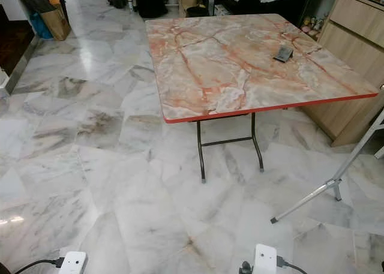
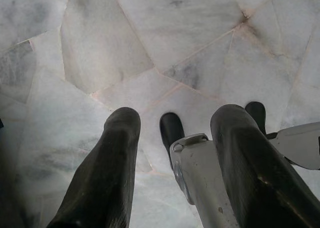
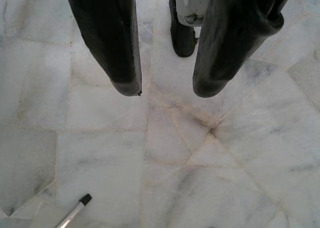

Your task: Hang hanger

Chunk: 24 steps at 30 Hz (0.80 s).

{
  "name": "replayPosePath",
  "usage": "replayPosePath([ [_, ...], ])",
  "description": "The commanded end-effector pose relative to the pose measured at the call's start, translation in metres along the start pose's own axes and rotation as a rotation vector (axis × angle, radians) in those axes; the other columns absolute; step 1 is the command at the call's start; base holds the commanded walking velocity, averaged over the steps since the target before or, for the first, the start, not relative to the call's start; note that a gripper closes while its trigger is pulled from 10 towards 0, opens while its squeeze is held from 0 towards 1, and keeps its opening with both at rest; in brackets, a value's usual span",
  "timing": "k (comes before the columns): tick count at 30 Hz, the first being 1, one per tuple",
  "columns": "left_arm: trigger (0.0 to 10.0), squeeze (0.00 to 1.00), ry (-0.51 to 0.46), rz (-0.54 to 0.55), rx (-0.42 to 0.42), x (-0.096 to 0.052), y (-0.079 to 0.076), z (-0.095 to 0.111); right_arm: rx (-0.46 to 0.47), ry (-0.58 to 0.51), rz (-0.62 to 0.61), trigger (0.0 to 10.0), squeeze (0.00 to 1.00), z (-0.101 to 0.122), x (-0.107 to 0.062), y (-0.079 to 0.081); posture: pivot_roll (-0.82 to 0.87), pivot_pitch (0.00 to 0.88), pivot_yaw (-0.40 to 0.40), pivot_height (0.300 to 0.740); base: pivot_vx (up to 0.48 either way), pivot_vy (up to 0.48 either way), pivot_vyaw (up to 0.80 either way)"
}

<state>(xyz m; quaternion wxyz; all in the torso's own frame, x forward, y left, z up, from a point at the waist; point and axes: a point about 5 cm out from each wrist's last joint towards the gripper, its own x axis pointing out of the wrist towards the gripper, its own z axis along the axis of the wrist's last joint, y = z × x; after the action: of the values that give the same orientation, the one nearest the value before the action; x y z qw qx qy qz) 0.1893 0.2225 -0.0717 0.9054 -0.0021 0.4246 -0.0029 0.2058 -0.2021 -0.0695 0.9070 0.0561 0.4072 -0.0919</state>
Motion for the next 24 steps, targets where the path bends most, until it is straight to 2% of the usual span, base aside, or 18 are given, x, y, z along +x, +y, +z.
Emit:
replayPosePath([
  [1, 10.0, 0.00, -0.035, 0.043, -0.048, 0.004, -0.005, 0.011, 0.029, -0.032, 0.150, 10.0, 0.00, 0.027, 0.006, 0.024, -0.04, 0.000, -0.059, 0.740, 0.000, 0.000, 0.00],
  [3, 10.0, 0.00, -0.010, 0.053, -0.044, 0.003, -0.005, 0.003, 0.070, 0.014, 0.116, 10.0, 0.00, 0.008, 0.003, 0.019, -0.03, 0.000, -0.057, 0.740, 0.000, 0.000, -0.27],
  [5, 10.0, 0.00, -0.005, 0.051, -0.045, 0.002, -0.007, -0.002, 0.132, 0.031, 0.099, 10.0, 0.00, -0.002, 0.001, 0.017, -0.02, 0.000, -0.056, 0.740, 0.000, 0.000, -0.68],
  [9, 10.0, 0.00, -0.006, 0.038, -0.061, 0.001, -0.011, -0.006, 0.134, 0.064, 0.059, 10.0, 0.00, -0.013, -0.002, 0.009, 0.01, 0.000, -0.051, 0.740, 0.000, 0.000, -0.80],
  [13, 10.0, 0.00, 0.008, 0.055, -0.055, 0.000, -0.009, -0.010, 0.122, 0.070, 0.052, 10.0, 0.00, -0.013, -0.002, 0.008, 0.00, 0.000, -0.053, 0.740, 0.000, 0.000, -0.80],
  [18, 10.0, 0.00, 0.020, 0.054, -0.047, -0.001, -0.009, -0.013, 0.092, 0.055, 0.089, 10.0, 0.00, -0.006, 0.000, 0.017, 0.00, 0.000, -0.054, 0.740, 0.000, 0.000, -0.79],
  [24, 10.0, 0.00, -0.003, 0.040, -0.035, 0.002, -0.011, -0.005, 0.069, 0.053, 0.103, 10.0, 0.00, -0.002, 0.001, 0.025, 0.03, 0.000, -0.050, 0.740, 0.000, 0.000, -0.79],
])
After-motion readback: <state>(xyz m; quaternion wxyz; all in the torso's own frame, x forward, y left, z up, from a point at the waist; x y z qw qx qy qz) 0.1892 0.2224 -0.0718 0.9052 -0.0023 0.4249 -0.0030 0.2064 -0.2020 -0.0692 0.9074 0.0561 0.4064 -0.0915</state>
